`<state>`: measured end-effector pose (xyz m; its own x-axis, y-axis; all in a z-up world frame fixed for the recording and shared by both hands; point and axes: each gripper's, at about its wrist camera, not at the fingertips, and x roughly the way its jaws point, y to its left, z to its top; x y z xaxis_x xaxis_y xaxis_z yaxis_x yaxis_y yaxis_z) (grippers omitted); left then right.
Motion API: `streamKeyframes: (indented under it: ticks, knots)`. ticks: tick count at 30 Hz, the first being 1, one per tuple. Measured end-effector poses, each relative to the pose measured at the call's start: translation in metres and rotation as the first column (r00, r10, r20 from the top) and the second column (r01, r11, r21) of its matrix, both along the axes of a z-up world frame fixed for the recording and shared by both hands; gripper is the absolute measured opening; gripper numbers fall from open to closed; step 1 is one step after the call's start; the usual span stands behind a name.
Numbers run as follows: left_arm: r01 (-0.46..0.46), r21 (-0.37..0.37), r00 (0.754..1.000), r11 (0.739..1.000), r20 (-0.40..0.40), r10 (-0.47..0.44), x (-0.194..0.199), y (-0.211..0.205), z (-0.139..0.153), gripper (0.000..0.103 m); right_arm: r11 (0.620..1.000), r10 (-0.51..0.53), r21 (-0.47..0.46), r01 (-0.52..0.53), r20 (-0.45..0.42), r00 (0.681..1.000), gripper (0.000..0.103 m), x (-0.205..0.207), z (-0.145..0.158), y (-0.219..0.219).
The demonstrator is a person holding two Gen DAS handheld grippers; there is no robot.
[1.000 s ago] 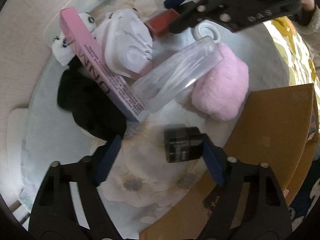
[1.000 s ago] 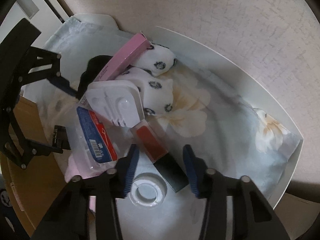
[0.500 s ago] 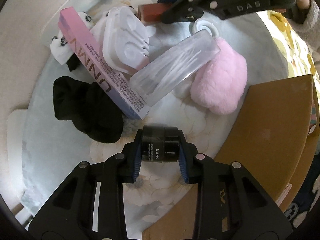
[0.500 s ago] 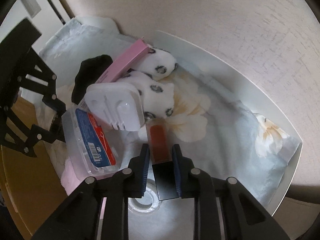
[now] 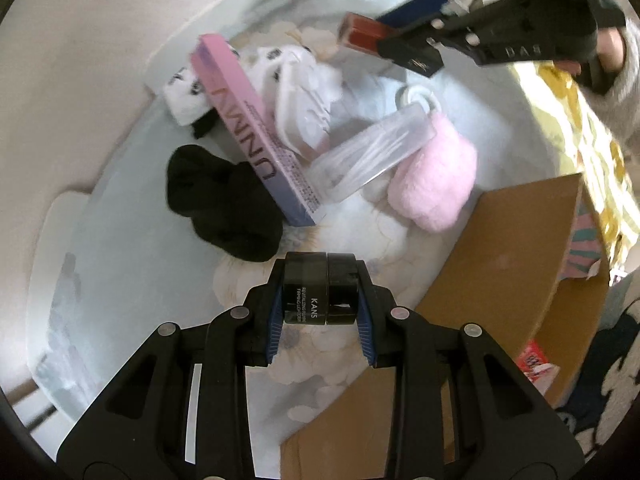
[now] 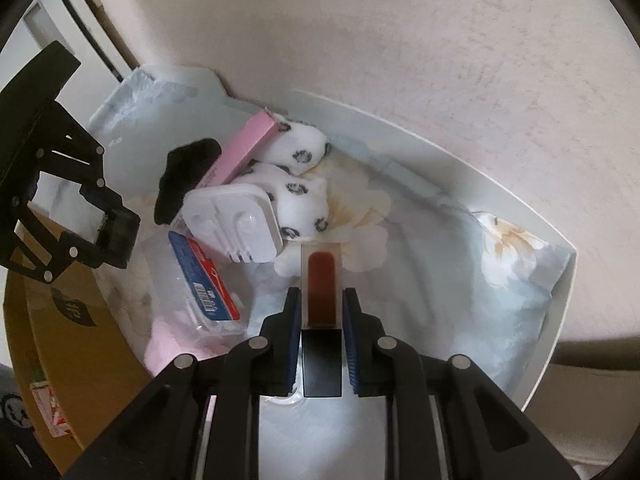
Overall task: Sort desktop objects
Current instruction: 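Carry the jar and lipstick into the box and release both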
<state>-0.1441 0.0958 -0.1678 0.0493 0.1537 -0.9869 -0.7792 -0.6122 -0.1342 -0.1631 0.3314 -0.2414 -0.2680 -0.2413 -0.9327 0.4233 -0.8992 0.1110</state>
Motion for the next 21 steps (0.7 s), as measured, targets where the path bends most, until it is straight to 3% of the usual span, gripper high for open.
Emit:
streamKeyframes:
  ticks: [11, 16, 21]
  knots:
    - [-0.077, 0.078, 0.991, 0.994, -0.106, 0.085, 0.025, -0.033, 0.074, 0.028, 0.999, -0.035, -0.013, 0.034, -0.051, 0.998, 0.018, 0.032, 0.065, -0.006]
    - [-0.110, 0.132, 0.977, 0.985, -0.170, 0.132, 0.025, -0.011, 0.074, 0.028, 0.999, -0.024, -0.029, 0.021, -0.092, 0.995, 0.018, 0.059, 0.108, -0.020]
    - [-0.136, 0.193, 0.955, 0.972, -0.234, 0.181, 0.063, -0.026, 0.112, 0.028, 0.999, 0.006, -0.050, -0.012, -0.133, 0.991, 0.018, 0.094, 0.138, -0.050]
